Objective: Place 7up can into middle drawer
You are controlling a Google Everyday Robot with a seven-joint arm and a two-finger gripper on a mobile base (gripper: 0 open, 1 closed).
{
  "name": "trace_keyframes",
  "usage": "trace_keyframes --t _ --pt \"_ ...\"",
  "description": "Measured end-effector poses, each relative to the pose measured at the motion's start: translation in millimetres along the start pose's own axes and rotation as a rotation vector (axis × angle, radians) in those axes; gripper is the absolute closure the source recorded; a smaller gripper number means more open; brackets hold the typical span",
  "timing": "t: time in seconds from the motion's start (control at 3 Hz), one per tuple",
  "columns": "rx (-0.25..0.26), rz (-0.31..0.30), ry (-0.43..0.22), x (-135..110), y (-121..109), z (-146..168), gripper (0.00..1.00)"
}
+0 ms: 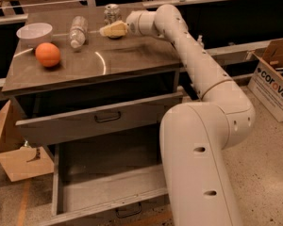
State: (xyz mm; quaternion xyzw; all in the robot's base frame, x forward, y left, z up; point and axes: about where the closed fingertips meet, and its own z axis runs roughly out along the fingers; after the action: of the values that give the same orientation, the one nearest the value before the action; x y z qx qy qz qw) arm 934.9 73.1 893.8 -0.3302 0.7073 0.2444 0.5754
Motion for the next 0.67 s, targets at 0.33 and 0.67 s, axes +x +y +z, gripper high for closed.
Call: trace_keyframes --t 0.33,0.67 --pt "-0.026 -0.022 -0.019 -5.2 6.8 17.4 0.0" --pt "-0.049 -0.026 -0.055 -10.1 12.8 32.8 0.17"
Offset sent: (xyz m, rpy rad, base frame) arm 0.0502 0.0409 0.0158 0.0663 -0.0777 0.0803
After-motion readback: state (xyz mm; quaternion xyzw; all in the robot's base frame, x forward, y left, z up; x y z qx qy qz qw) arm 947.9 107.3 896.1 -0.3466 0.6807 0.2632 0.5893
